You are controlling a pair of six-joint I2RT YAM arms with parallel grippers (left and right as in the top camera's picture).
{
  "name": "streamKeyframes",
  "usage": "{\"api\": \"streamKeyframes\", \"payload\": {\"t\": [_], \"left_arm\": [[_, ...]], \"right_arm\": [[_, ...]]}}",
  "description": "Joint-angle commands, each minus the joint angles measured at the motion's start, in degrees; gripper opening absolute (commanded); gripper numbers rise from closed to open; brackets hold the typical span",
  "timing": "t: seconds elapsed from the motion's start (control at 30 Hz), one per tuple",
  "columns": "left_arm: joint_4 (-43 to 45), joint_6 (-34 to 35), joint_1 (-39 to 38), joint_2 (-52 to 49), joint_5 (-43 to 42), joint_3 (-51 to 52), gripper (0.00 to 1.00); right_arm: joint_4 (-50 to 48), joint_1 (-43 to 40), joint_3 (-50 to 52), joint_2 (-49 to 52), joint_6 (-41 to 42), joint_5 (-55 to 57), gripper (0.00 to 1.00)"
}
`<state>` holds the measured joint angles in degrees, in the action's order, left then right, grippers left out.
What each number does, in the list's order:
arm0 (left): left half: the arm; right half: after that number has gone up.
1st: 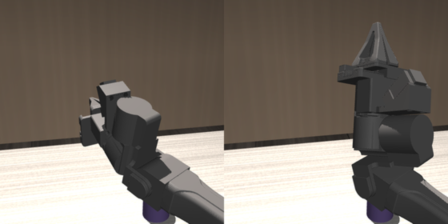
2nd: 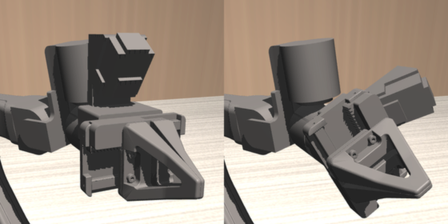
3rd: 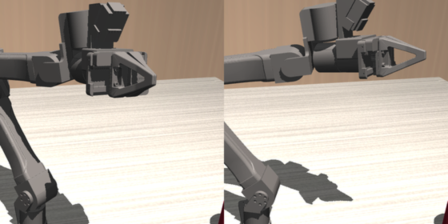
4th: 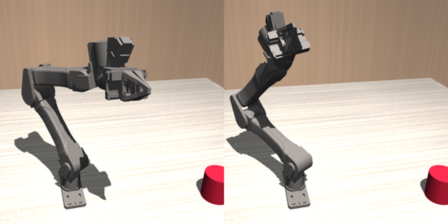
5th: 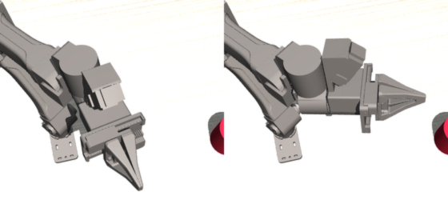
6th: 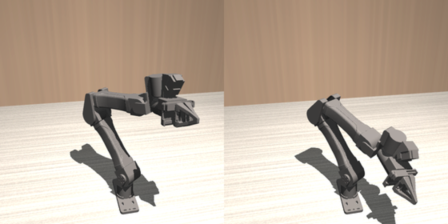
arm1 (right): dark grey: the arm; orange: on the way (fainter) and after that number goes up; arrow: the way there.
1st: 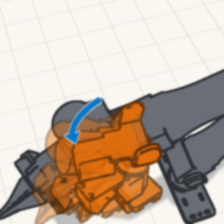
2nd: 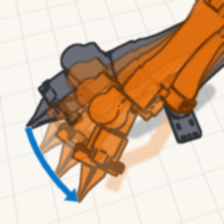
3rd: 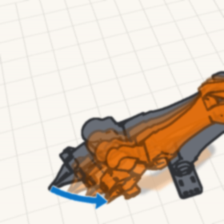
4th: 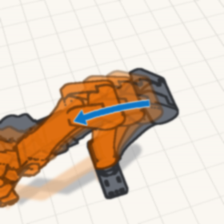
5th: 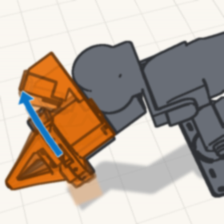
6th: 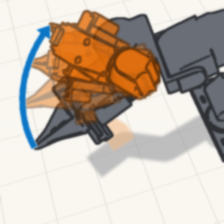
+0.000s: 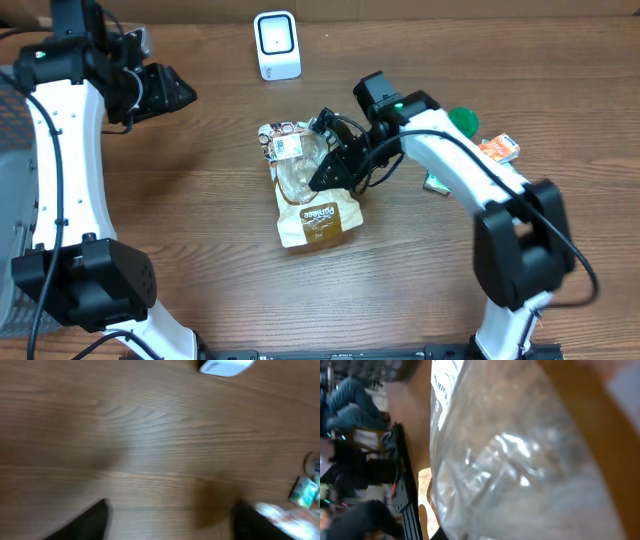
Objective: Scan the item barcode
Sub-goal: 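Raise the snack bag with the right gripper and hold it at the scanner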
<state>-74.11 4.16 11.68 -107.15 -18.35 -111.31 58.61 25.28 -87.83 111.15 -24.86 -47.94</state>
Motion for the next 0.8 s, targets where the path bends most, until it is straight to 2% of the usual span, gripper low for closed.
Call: {"api": "streamKeyframes", "payload": {"t": [0.0,0.1,0.43,0.57,0.67,0.77], "left_arm": [[-0.48,-0.72,1.4,-0.52,0.96,-0.07,0.84],[-0.81,-0.76,1.4,-0.52,0.98,-0.07,1.0],[-1.07,-0.76,1.38,-0.52,7.21,-0.07,1.0],[-1.05,-0.76,1.38,-0.52,7.19,-0.07,1.0],[-1.01,-0.76,1.29,-0.52,7.19,-0.07,1.0],[-0.85,-0.76,1.31,-0.52,7.19,-0.07,1.0]], "right_arm": [[1.16,0.04,0.0,-7.32,-6.95,-0.22,0.04],[2.8,0.04,0.0,-11.02,-6.93,2.38,0.04],[6.03,0.04,0.02,-12.7,-6.69,2.8,0.04],[4.63,0.09,0.0,-12.7,-6.45,2.62,0.04],[0.96,0.09,-0.59,-12.7,-0.55,2.97,0.04],[-3.23,0.09,-3.17,-12.7,7.93,8.52,0.04]]}}
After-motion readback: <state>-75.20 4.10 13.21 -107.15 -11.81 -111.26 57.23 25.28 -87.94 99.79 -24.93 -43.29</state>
